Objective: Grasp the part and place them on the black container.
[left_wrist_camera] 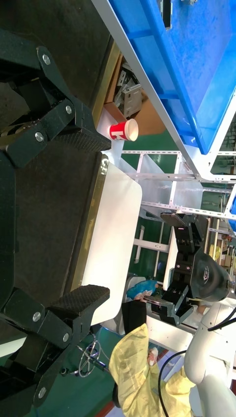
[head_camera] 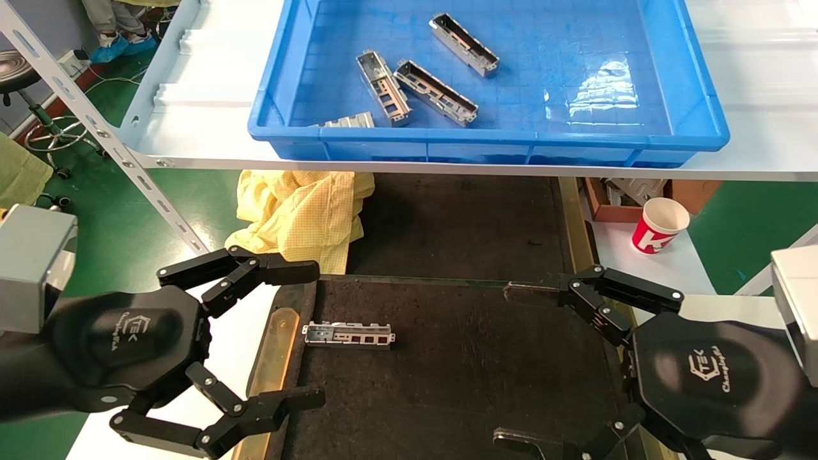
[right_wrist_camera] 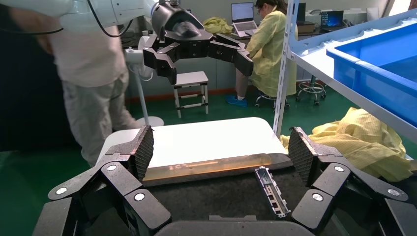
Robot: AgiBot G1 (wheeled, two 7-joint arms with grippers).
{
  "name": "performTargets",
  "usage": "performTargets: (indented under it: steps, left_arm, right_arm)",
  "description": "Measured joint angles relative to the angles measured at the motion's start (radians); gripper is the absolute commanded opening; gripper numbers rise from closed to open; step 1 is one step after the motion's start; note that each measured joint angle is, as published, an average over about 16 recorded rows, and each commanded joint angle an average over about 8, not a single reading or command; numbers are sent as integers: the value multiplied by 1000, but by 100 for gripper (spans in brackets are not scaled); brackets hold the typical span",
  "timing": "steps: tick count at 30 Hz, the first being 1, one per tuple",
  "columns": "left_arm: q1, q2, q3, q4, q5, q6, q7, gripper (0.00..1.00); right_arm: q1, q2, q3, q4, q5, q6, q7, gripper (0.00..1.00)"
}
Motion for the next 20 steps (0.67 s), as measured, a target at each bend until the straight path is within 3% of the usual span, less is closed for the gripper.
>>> performTargets:
  steps: [20]
  left_arm:
    - [0,0,0,0,0,0,0,100]
  right_arm:
    - [2,-3,-4,-4,0,1,-1,100]
